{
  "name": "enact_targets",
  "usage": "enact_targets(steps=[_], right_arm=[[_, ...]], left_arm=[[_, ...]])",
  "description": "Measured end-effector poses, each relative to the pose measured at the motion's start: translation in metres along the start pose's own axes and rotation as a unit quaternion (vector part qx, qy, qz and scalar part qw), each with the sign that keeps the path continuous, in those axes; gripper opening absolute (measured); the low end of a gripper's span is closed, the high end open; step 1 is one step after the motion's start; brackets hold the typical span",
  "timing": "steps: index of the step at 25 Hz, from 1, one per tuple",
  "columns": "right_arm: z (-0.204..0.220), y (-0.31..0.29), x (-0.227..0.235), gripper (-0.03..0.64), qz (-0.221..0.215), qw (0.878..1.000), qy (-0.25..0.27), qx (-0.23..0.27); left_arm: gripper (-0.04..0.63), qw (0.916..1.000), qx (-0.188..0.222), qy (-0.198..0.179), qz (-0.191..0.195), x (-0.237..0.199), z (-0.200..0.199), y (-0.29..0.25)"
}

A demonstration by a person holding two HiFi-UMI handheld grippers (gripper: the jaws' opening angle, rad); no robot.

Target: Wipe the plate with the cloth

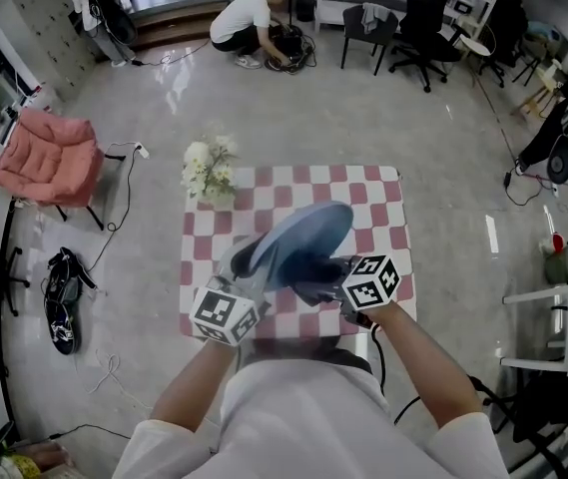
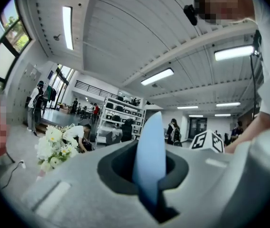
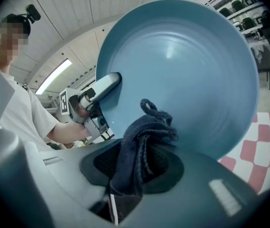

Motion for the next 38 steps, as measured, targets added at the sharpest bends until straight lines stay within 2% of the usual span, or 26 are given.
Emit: enact_targets(steps=[3,8,17,23,29,33,38], right_arm=[[0.002,-0.003,-0.009,0.123,0.004,1.0,0.007,0.002],[0.008,-0.003,-0.016,0.123,0.043,0.999,0.023,0.006],[0.022,0.017,-0.006,0.123,0.108,0.993,-0.012,0.048],[0.024,0.044,0.007,0.123,0.168,0.983,-0.027,0.077],[0.028,0.06,0.023,0.123,0.208,0.973,-0.036,0.09],[0.026,0.076,0.037,0.123,0.254,0.96,-0.042,0.108],[0.028,0.088,0.04,0.123,0.272,0.955,-0.034,0.116]], left_arm=[[0.035,0.9997,0.001,0.024,-0.006,-0.01,0.003,0.004],[0.035,0.9978,-0.001,0.064,-0.019,-0.03,0.009,0.017],[0.035,0.9895,-0.014,0.137,-0.044,-0.062,0.027,0.04],[0.035,0.9842,-0.017,0.168,-0.055,-0.074,0.031,0.047],[0.035,0.9784,-0.023,0.197,-0.06,-0.078,0.041,0.048],[0.035,0.9708,-0.025,0.228,-0.07,-0.078,0.051,0.047],[0.035,0.9608,-0.027,0.265,-0.076,-0.077,0.064,0.051]])
Point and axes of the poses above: the fingertips, and each gripper's own axes: y backward along the fingers, x to its right, z out of its underside, the point moved 2 cm from there along y, backward along the fingers, and after that the axes turned 10 degrees about y, right-handed, at the moved point
